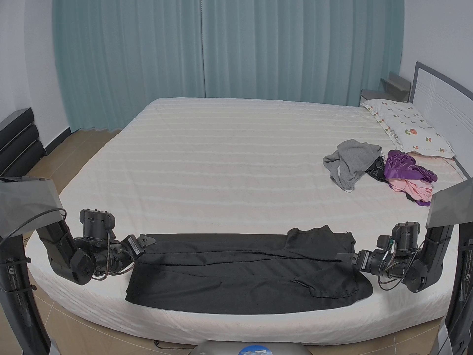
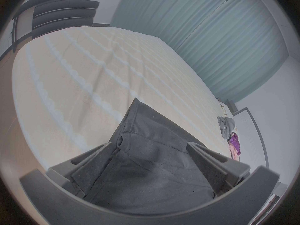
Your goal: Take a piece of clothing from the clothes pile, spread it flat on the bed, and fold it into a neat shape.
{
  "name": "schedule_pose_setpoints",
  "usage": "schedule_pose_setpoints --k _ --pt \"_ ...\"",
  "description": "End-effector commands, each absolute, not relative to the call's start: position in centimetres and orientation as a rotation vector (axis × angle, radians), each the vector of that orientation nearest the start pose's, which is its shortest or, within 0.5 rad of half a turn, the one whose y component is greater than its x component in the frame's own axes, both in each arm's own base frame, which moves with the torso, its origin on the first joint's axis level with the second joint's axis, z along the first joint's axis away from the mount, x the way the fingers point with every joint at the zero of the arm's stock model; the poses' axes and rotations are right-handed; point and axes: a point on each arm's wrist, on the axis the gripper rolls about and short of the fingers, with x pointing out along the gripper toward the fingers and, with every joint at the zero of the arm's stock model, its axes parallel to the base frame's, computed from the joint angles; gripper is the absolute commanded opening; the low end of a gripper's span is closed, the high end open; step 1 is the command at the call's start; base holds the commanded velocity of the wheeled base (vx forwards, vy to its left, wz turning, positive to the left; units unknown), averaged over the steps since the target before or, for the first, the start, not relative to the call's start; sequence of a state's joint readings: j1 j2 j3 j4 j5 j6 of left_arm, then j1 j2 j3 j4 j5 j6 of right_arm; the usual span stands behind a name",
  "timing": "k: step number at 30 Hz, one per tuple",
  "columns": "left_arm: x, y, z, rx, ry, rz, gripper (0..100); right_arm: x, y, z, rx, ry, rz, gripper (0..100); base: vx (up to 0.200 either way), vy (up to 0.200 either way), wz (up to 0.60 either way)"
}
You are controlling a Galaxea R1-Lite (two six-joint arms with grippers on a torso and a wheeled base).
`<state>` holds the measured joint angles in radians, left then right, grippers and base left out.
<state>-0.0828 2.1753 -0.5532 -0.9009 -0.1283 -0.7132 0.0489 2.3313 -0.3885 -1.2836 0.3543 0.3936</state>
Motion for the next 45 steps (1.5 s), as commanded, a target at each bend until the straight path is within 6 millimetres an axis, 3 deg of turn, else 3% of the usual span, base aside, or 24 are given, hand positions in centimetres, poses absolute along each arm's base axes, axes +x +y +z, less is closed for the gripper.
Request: schedule_pose_setpoints --k 1,11,12,23,29,37,38,45 --pt "32.1 -3.1 -1.0 -0.682 0.778 0.061 100 30.3 2.0 -5.2 0.444 0.747 0.257 100 0.000 0.000 0.00" --pt "32.1 -3.0 -1.0 -0.687 0.776 0.063 100 30.1 1.8 -5.8 0.415 0.783 0.315 100 0.000 0.000 0.00" --pt "32.0 -3.0 -1.1 -0.687 0.778 0.063 100 30.0 1.8 -5.9 0.405 0.786 0.320 0 0.000 0.000 0.00" --pt "32.0 -2.9 -1.5 -0.677 0.790 0.070 100 29.9 0.5 -5.5 0.399 0.759 0.296 0 0.000 0.000 0.00" --pt "32.1 -3.0 -2.8 -0.624 0.819 0.066 100 29.8 -0.3 -4.9 0.439 0.745 0.303 0 0.000 0.000 0.00" --pt "32.2 -3.3 -3.1 -0.610 0.828 0.058 100 29.6 0.0 -5.1 0.440 0.759 0.310 0 0.000 0.000 0.00" --pt "32.2 -3.3 -3.1 -0.610 0.827 0.058 0 29.6 0.0 -5.1 0.440 0.759 0.310 0 0.000 0.000 0.00" --pt "31.7 -3.2 -3.3 -0.607 0.840 0.066 0 29.6 0.0 -5.1 0.442 0.761 0.309 0 0.000 0.000 0.00"
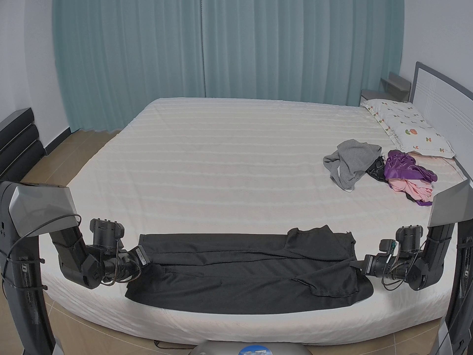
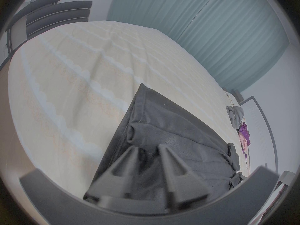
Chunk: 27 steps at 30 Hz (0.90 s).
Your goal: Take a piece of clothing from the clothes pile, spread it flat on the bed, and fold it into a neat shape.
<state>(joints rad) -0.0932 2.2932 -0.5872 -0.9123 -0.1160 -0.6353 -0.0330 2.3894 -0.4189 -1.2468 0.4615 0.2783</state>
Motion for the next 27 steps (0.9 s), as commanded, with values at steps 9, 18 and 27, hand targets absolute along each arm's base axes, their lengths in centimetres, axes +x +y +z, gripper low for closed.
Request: schedule_pose_setpoints --k 9,18,27 --pt "31.1 -1.9 -2.7 -0.626 0.827 0.118 0 29.8 0.1 -4.6 0.481 0.741 0.300 0 0.000 0.000 0.00" --pt "31.0 -1.6 -3.0 -0.630 0.836 0.130 0 30.1 0.1 -4.4 0.507 0.712 0.294 0 0.000 0.000 0.00" --pt "31.2 -1.6 -3.0 -0.634 0.831 0.128 0 30.8 0.1 -5.4 0.509 0.727 0.289 0 0.000 0.000 0.00"
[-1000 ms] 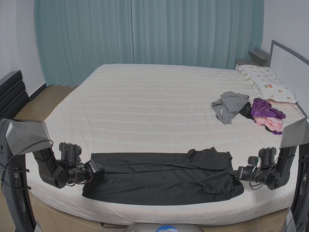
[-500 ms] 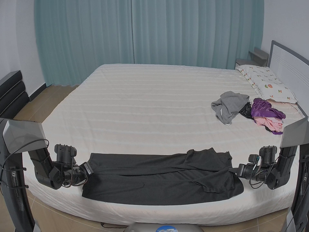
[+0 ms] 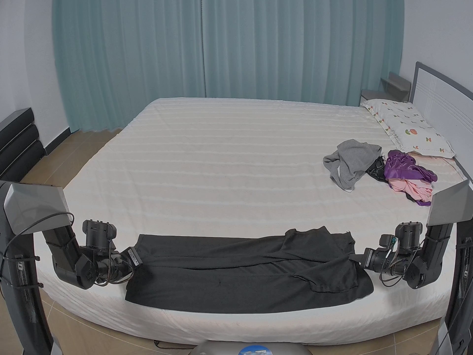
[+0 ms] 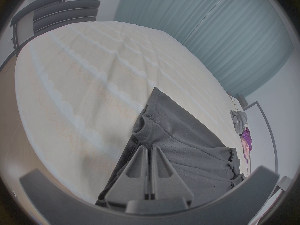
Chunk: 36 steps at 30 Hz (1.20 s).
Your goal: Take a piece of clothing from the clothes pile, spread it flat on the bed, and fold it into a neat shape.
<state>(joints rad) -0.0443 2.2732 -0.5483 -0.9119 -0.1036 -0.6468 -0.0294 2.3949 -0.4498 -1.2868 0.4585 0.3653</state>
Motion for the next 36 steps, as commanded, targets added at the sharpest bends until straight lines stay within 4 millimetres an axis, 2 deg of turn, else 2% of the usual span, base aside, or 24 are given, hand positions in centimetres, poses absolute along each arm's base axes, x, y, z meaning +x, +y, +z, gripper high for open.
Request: schedule_pose_setpoints --k 1,2,6,7,13,19,24,34,35,36 --pt "31.2 -1.6 -3.0 -0.634 0.831 0.128 0 30.8 0.1 -5.5 0.508 0.730 0.290 0 0.000 0.000 0.00" --pt "31.2 -1.6 -3.0 -0.634 0.831 0.128 0 30.8 0.1 -5.5 0.508 0.730 0.290 100 0.000 0.000 0.00" --pt "31.1 -1.8 -3.0 -0.632 0.834 0.123 0 30.7 0.6 -5.5 0.504 0.740 0.302 100 0.000 0.000 0.00" --pt "31.1 -1.8 -3.0 -0.632 0.833 0.121 100 30.7 0.6 -5.3 0.503 0.735 0.303 100 0.000 0.000 0.00" --pt "31.2 -1.7 -2.8 -0.638 0.826 0.119 100 31.5 -0.3 -2.7 0.507 0.642 0.299 100 0.000 0.000 0.00" --pt "31.8 -1.6 -1.3 -0.713 0.765 0.134 100 33.2 0.0 -3.0 0.574 0.688 0.277 100 0.000 0.000 0.00" --pt "32.2 -1.6 -1.3 -0.731 0.756 0.142 100 34.7 0.3 -3.1 0.588 0.761 0.266 100 0.000 0.000 0.00" --pt "32.3 -1.3 -1.3 -0.734 0.752 0.148 100 35.0 2.3 -4.3 0.580 0.842 0.292 100 0.000 0.000 0.00" --pt "32.3 -1.4 -1.3 -0.734 0.752 0.147 100 34.9 2.3 -4.3 0.578 0.850 0.288 0 0.000 0.000 0.00" --pt "32.3 -1.4 -1.3 -0.734 0.751 0.146 100 34.9 2.3 -4.4 0.575 0.860 0.286 0 0.000 0.000 0.00"
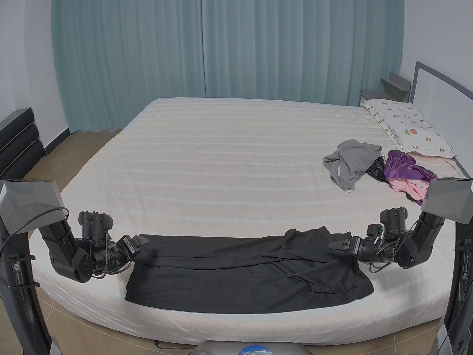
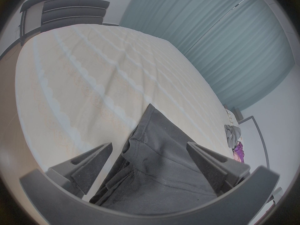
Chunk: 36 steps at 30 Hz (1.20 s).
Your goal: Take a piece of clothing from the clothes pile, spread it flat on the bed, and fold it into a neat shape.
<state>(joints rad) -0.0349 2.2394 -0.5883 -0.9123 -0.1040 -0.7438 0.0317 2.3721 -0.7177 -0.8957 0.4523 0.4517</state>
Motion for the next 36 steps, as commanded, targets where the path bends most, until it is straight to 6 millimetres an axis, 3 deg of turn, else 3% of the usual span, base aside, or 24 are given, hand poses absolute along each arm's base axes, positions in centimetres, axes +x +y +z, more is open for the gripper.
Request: schedule_pose_setpoints --k 1,11,20,36 --pt "32.3 -1.4 -1.3 -0.733 0.750 0.148 100 34.8 2.3 -4.5 0.575 0.868 0.283 0 0.000 0.000 0.00" --pt "32.5 -1.6 -1.3 -0.729 0.748 0.141 100 35.1 2.3 -4.1 0.580 0.873 0.276 0 0.000 0.000 0.00" --pt "33.0 -1.7 -1.9 -0.719 0.747 0.159 100 34.5 1.2 -2.4 0.599 0.836 0.259 0 0.000 0.000 0.00" --pt "33.5 -2.5 -2.5 -0.701 0.749 0.164 100 34.1 1.6 -3.6 0.589 0.878 0.256 0 0.000 0.000 0.00"
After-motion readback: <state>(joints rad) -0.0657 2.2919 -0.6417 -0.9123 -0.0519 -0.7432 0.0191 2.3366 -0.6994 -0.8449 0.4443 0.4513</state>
